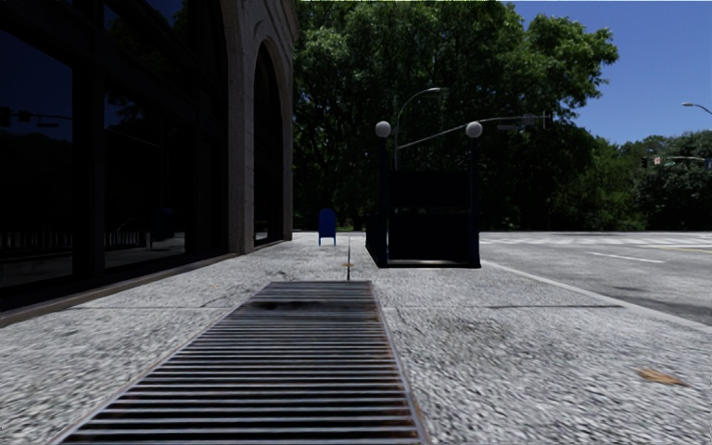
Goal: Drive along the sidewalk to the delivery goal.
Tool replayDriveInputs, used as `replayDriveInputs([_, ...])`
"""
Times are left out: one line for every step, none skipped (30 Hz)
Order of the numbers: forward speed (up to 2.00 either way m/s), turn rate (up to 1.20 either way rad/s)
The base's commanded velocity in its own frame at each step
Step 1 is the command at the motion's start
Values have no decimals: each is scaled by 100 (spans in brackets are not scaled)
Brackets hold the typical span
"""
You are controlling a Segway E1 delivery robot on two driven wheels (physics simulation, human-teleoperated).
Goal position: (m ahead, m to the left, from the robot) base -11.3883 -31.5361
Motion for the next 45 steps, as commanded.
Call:
replayDriveInputs([200,0])
replayDriveInputs([200,0])
replayDriveInputs([200,0])
replayDriveInputs([200,0])
replayDriveInputs([200,0])
replayDriveInputs([200,0])
replayDriveInputs([200,0])
replayDriveInputs([200,0])
replayDriveInputs([200,0])
replayDriveInputs([200,0])
replayDriveInputs([200,0])
replayDriveInputs([200,0])
replayDriveInputs([200,0])
replayDriveInputs([200,0])
replayDriveInputs([200,0])
replayDriveInputs([200,0])
replayDriveInputs([200,0])
replayDriveInputs([200,0])
replayDriveInputs([200,0])
replayDriveInputs([200,0])
replayDriveInputs([200,0])
replayDriveInputs([200,0])
replayDriveInputs([200,0])
replayDriveInputs([200,0])
replayDriveInputs([200,0])
replayDriveInputs([200,0])
replayDriveInputs([200,0])
replayDriveInputs([200,0])
replayDriveInputs([200,0])
replayDriveInputs([200,0])
replayDriveInputs([200,0])
replayDriveInputs([200,0])
replayDriveInputs([200,0])
replayDriveInputs([200,0])
replayDriveInputs([200,0])
replayDriveInputs([200,0])
replayDriveInputs([200,0])
replayDriveInputs([200,0])
replayDriveInputs([200,0])
replayDriveInputs([200,0])
replayDriveInputs([200,0])
replayDriveInputs([200,0])
replayDriveInputs([200,0])
replayDriveInputs([200,0])
replayDriveInputs([200,0])
